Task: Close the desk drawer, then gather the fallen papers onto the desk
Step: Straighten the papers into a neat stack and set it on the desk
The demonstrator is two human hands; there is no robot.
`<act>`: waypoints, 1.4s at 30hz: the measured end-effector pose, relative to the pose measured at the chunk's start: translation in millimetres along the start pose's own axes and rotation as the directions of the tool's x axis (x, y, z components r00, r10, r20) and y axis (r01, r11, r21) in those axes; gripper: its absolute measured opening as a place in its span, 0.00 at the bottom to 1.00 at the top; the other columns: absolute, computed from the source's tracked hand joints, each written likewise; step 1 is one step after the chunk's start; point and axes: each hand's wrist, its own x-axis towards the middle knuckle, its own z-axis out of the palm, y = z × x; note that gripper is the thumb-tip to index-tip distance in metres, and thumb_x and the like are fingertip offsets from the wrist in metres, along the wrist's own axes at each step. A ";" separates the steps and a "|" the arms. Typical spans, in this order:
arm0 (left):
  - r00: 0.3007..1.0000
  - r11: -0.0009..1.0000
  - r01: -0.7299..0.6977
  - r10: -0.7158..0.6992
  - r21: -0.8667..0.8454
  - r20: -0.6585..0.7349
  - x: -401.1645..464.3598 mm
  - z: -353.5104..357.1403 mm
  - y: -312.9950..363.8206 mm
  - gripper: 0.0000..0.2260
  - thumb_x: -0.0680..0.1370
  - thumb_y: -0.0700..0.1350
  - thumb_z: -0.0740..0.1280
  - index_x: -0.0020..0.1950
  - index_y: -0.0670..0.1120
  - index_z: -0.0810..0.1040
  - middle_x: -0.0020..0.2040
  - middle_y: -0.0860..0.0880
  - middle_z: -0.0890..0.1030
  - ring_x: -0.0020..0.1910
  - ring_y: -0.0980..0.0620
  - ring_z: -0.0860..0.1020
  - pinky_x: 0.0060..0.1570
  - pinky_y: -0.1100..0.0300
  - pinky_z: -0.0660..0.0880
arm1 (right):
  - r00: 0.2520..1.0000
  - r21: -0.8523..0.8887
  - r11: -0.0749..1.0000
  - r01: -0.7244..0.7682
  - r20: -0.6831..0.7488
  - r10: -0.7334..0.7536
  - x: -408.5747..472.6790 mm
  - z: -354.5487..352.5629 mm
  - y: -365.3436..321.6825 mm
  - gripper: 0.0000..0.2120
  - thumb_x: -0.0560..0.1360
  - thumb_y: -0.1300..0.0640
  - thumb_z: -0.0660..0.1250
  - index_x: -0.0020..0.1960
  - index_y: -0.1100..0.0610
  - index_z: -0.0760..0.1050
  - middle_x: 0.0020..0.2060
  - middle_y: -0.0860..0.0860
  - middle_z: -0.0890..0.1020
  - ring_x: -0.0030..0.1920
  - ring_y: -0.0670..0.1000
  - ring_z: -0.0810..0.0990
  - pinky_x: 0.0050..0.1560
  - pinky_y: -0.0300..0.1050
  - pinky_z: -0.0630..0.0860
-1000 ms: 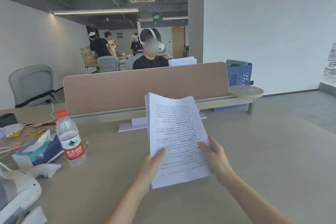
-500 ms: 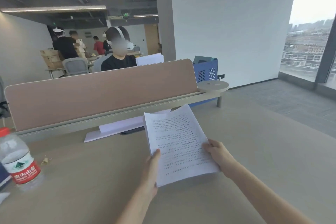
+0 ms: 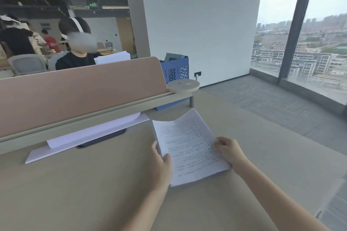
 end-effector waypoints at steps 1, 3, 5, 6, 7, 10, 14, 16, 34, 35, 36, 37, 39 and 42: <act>0.999 0.999 -0.025 0.023 0.044 0.039 5.6 9.5 -1.1 0.22 0.76 0.43 0.59 0.68 0.59 0.64 0.56 0.54 0.81 0.53 0.50 0.81 0.55 0.46 0.78 | 1.000 -0.022 1.000 -0.001 -0.028 0.000 3.0 -7.8 0.2 0.11 0.76 0.61 0.63 0.48 0.56 0.85 0.45 0.58 0.87 0.46 0.58 0.85 0.52 0.59 0.81; 0.991 0.985 -0.067 0.047 0.160 0.125 14.2 25.7 -0.1 0.19 0.77 0.43 0.59 0.68 0.54 0.70 0.55 0.54 0.80 0.54 0.51 0.79 0.57 0.51 0.76 | 0.997 -0.079 0.997 0.001 -0.072 -0.007 9.6 -23.3 0.0 0.11 0.76 0.61 0.64 0.48 0.52 0.84 0.46 0.55 0.87 0.49 0.58 0.85 0.49 0.51 0.80; 0.978 0.959 -0.123 0.073 0.255 0.196 22.1 39.6 1.8 0.15 0.77 0.44 0.61 0.63 0.50 0.76 0.43 0.53 0.79 0.43 0.52 0.78 0.46 0.56 0.75 | 0.996 -0.155 0.988 -0.007 -0.088 -0.006 19.5 -36.8 1.9 0.11 0.77 0.61 0.64 0.52 0.52 0.84 0.46 0.55 0.86 0.48 0.57 0.83 0.45 0.44 0.74; 0.971 0.943 -0.152 0.086 0.295 0.224 24.9 45.9 4.3 0.14 0.77 0.45 0.61 0.62 0.50 0.77 0.39 0.53 0.78 0.40 0.52 0.78 0.42 0.56 0.74 | 0.996 -0.190 0.982 -0.008 -0.092 -0.010 25.3 -42.9 3.8 0.12 0.78 0.61 0.63 0.54 0.53 0.84 0.46 0.55 0.85 0.47 0.57 0.82 0.44 0.43 0.72; 0.964 0.923 -0.188 0.107 0.337 0.244 29.5 53.0 5.1 0.14 0.77 0.46 0.61 0.61 0.50 0.77 0.39 0.53 0.78 0.40 0.51 0.79 0.42 0.56 0.76 | 0.995 -0.218 0.976 -0.012 -0.095 -0.009 31.5 -48.2 6.8 0.13 0.78 0.61 0.63 0.55 0.55 0.84 0.45 0.56 0.84 0.47 0.57 0.81 0.44 0.42 0.71; 0.937 0.800 -0.326 0.204 0.504 0.282 39.5 72.3 9.0 0.14 0.78 0.47 0.60 0.63 0.48 0.75 0.49 0.48 0.83 0.51 0.46 0.81 0.46 0.57 0.76 | 0.994 -0.293 0.956 -0.006 -0.110 -0.028 51.1 -61.1 15.2 0.12 0.78 0.61 0.62 0.53 0.61 0.84 0.45 0.61 0.85 0.48 0.61 0.82 0.42 0.44 0.69; 0.885 0.629 -0.466 0.327 0.622 0.332 50.7 94.5 10.7 0.12 0.79 0.46 0.58 0.58 0.43 0.75 0.54 0.44 0.83 0.54 0.43 0.79 0.48 0.52 0.76 | 0.991 -0.456 0.890 -0.012 -0.124 -0.051 75.0 -69.5 19.3 0.12 0.76 0.60 0.61 0.35 0.59 0.72 0.29 0.53 0.73 0.39 0.58 0.73 0.36 0.46 0.65; 0.874 0.578 -0.485 0.352 0.656 0.336 58.9 105.2 10.6 0.12 0.79 0.46 0.58 0.58 0.43 0.75 0.54 0.44 0.83 0.55 0.43 0.79 0.49 0.49 0.76 | 0.989 -0.535 0.845 0.002 -0.123 -0.080 86.7 -71.9 20.3 0.13 0.77 0.60 0.59 0.33 0.57 0.66 0.32 0.53 0.71 0.39 0.57 0.71 0.35 0.46 0.64; 0.813 0.462 -0.560 0.466 0.687 0.350 122.9 162.2 13.4 0.08 0.79 0.45 0.56 0.50 0.43 0.71 0.46 0.43 0.82 0.48 0.43 0.79 0.40 0.53 0.68 | 0.932 -0.915 0.379 0.142 -0.006 -0.362 176.6 -69.1 29.5 0.15 0.79 0.60 0.58 0.63 0.54 0.73 0.51 0.56 0.77 0.52 0.58 0.78 0.51 0.48 0.71; 0.810 0.458 -0.562 0.471 0.688 0.349 122.9 162.6 13.5 0.08 0.79 0.45 0.56 0.50 0.43 0.71 0.46 0.42 0.82 0.48 0.43 0.79 0.39 0.53 0.66 | 0.933 -0.925 0.352 0.141 0.006 -0.359 176.9 -69.0 27.5 0.15 0.79 0.60 0.58 0.64 0.53 0.73 0.52 0.56 0.77 0.54 0.58 0.77 0.54 0.48 0.71; 0.807 0.452 -0.565 0.475 0.690 0.350 122.8 162.5 13.4 0.08 0.79 0.45 0.56 0.51 0.43 0.71 0.46 0.42 0.82 0.48 0.42 0.79 0.39 0.54 0.65 | 0.932 -0.937 0.320 0.143 0.019 -0.361 178.2 -68.8 26.4 0.15 0.79 0.60 0.58 0.64 0.53 0.73 0.53 0.56 0.76 0.54 0.58 0.76 0.56 0.48 0.71; 0.807 0.449 -0.565 0.474 0.692 0.351 122.2 161.8 13.7 0.08 0.79 0.46 0.56 0.51 0.43 0.71 0.46 0.42 0.82 0.48 0.42 0.79 0.39 0.54 0.65 | 0.931 -0.944 0.297 0.141 0.024 -0.365 177.6 -68.5 23.6 0.15 0.78 0.59 0.59 0.63 0.52 0.74 0.54 0.56 0.76 0.55 0.57 0.76 0.57 0.48 0.70; 0.801 0.446 -0.575 0.476 0.686 0.362 121.7 159.8 13.8 0.09 0.80 0.47 0.55 0.52 0.43 0.71 0.46 0.42 0.82 0.48 0.42 0.79 0.40 0.54 0.65 | 0.923 -0.958 0.250 0.141 0.036 -0.384 176.4 -66.8 19.5 0.14 0.77 0.60 0.61 0.61 0.53 0.76 0.54 0.55 0.75 0.55 0.57 0.74 0.58 0.47 0.69; 0.798 0.446 -0.582 0.472 0.680 0.373 119.6 153.5 17.5 0.11 0.81 0.50 0.55 0.53 0.44 0.70 0.46 0.42 0.83 0.49 0.41 0.79 0.40 0.52 0.67 | 0.914 -0.958 0.252 0.137 0.024 -0.404 171.4 -62.3 10.8 0.15 0.73 0.66 0.60 0.56 0.56 0.78 0.53 0.55 0.74 0.54 0.57 0.74 0.55 0.46 0.68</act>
